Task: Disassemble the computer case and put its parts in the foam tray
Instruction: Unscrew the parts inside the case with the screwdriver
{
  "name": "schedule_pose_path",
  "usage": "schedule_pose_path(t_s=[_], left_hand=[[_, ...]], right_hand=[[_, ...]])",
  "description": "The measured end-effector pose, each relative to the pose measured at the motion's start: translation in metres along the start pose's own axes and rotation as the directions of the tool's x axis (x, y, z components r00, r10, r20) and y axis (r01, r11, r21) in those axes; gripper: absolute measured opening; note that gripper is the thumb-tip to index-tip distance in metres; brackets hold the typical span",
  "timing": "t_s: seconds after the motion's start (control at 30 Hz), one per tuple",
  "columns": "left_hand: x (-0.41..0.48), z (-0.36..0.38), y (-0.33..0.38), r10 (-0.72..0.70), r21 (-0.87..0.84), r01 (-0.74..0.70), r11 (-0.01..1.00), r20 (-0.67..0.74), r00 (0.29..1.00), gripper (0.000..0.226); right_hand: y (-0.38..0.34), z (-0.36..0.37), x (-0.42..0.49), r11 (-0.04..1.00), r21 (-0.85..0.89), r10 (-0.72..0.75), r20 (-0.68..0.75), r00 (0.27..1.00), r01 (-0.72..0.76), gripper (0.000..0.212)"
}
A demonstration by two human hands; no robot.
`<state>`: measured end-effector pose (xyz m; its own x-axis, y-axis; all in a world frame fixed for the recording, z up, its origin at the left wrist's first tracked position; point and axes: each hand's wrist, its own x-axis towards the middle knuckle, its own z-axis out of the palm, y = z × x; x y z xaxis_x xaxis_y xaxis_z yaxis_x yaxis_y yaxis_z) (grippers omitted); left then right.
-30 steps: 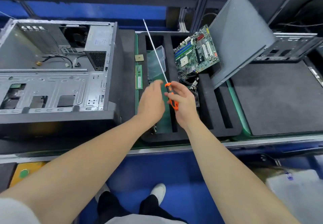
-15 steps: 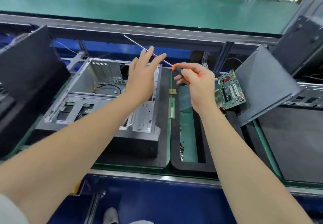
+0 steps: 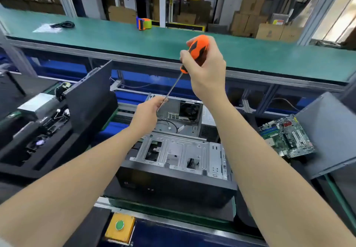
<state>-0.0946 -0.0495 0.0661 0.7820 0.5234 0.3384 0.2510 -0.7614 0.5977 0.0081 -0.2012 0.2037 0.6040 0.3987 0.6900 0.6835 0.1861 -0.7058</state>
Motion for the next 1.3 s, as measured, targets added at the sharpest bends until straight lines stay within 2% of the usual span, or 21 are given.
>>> schedule_pose_path(t_s=[0.2,0.47,0.83,1.3], left_hand=[[-0.008,-0.033,-0.062,0.024,-0.104,0.005,0.995,0.273,0.962,0.047],[-0.013,-0.051,-0.107,0.120,-0.188,-0.037,0.982,0.454,0.883,0.053],[-0.013,-0.055,-0.121,0.177,-0.172,-0.104,0.980,0.491,0.853,0.044],[-0.009,-0.051,-0.127,0.173,-0.267,-0.036,0.963,0.511,0.842,0.043]], right_hand=[[-0.025,0.072,0.013,0.995,-0.076,-0.056,0.060,0.997,0.061,0.022],[-0.035,0.126,0.016,0.991,-0.123,-0.032,0.096,0.995,0.044,0.019],[-0.027,0.146,0.016,0.984,-0.181,0.024,0.115,0.993,-0.003,0.021],[-0.023,0.141,0.025,0.980,-0.197,0.028,0.125,0.992,-0.003,0.023]])
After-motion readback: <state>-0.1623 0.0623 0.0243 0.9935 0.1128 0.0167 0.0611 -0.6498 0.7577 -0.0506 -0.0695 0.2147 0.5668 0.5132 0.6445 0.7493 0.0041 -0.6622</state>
